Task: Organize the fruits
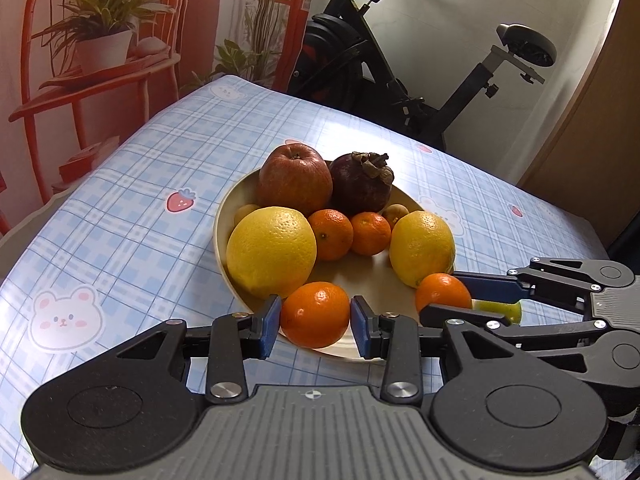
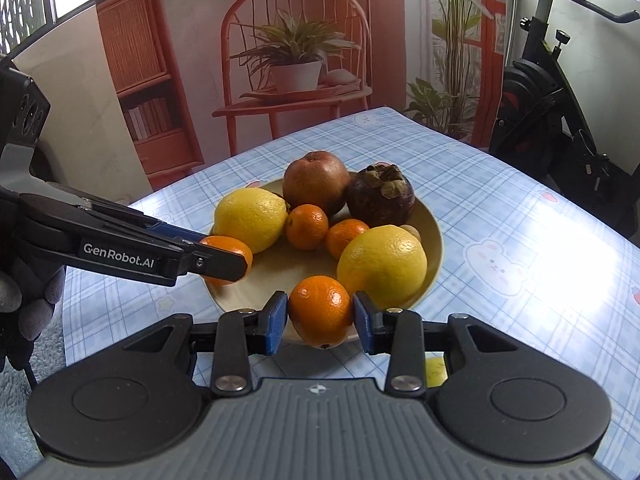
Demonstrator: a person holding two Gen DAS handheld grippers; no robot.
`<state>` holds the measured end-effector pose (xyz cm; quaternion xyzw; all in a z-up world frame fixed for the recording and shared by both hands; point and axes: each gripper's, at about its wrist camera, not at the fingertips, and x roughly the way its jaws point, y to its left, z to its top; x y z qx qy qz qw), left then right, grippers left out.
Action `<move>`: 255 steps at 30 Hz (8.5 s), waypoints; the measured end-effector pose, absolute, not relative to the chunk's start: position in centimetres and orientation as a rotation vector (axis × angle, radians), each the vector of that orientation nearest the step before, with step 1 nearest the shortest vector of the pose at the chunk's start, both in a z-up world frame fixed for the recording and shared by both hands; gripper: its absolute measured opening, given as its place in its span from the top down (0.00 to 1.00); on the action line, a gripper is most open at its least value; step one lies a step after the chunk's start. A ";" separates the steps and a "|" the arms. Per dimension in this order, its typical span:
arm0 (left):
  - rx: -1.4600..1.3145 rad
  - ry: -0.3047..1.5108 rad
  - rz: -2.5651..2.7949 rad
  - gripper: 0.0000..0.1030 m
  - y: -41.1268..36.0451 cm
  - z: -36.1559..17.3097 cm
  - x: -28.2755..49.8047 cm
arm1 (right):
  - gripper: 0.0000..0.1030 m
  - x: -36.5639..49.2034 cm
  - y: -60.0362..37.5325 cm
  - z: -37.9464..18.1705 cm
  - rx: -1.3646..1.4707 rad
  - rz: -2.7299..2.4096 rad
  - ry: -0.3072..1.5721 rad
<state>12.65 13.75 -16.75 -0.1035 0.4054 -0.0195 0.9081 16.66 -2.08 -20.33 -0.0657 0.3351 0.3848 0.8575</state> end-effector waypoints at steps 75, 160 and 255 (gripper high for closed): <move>-0.113 0.840 -0.185 0.60 5.8 -15.7 12.4 | 0.49 9.8 -14.4 -22.3 0.078 0.532 0.725; -0.109 0.800 -0.194 0.52 8.2 -14.0 14.0 | 0.50 12.1 -13.3 -19.8 0.102 0.530 0.631; -0.060 0.577 0.016 0.08 6.3 -0.4 7.4 | 0.00 8.5 -14.2 -6.5 0.163 0.309 0.561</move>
